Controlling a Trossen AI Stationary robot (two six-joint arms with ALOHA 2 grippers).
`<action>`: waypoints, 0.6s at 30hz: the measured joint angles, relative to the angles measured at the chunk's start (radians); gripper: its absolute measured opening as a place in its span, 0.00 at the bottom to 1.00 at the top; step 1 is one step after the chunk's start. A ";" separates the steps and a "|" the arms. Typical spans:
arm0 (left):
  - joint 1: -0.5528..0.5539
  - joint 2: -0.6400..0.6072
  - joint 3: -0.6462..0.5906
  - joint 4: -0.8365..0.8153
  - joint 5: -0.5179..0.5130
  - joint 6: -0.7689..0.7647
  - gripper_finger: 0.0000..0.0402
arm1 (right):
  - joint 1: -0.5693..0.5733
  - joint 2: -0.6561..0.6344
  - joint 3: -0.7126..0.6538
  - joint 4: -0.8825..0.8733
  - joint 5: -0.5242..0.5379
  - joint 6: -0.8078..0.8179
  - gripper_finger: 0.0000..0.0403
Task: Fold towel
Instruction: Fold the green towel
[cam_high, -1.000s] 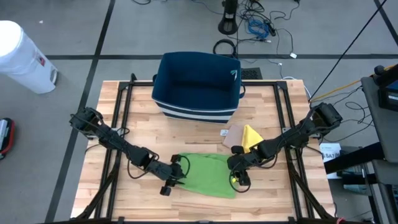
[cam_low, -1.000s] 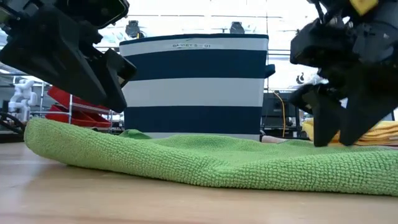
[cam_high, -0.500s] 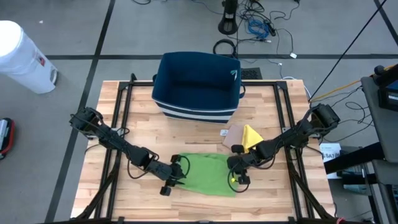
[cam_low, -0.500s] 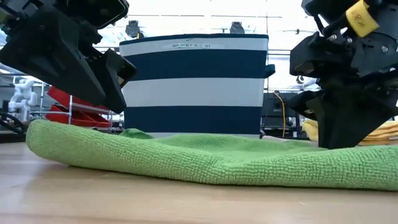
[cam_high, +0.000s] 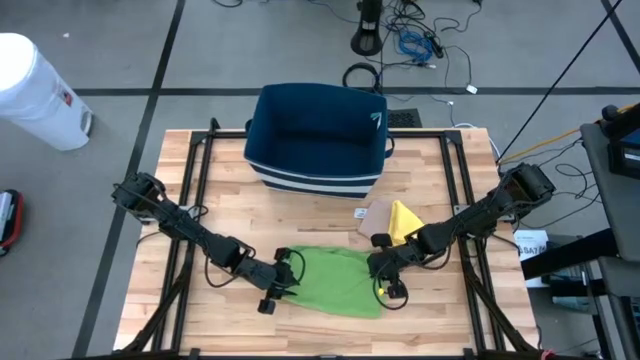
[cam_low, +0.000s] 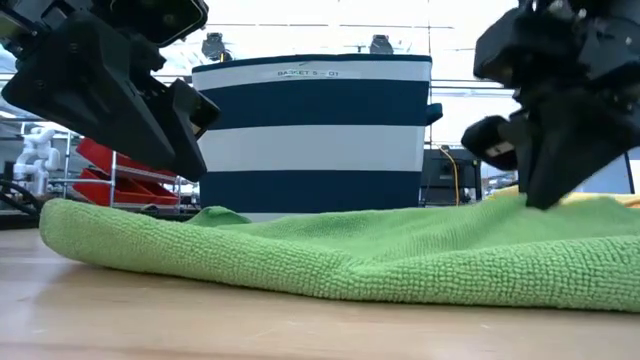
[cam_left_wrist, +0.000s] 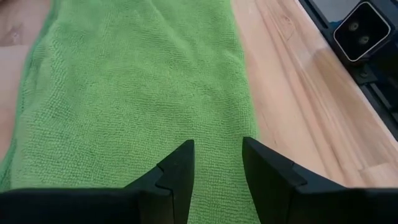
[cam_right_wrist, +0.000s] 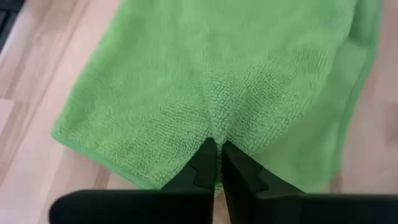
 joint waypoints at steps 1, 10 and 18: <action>0.000 0.000 0.000 0.001 0.000 0.000 0.35 | 0.005 -0.011 0.000 0.002 0.012 -0.011 0.02; 0.000 0.000 0.000 -0.003 -0.002 0.002 0.35 | 0.014 -0.050 0.038 -0.005 0.094 -0.133 0.00; 0.000 0.000 0.000 -0.003 -0.002 0.000 0.35 | -0.061 -0.051 0.072 -0.124 0.148 -0.212 0.00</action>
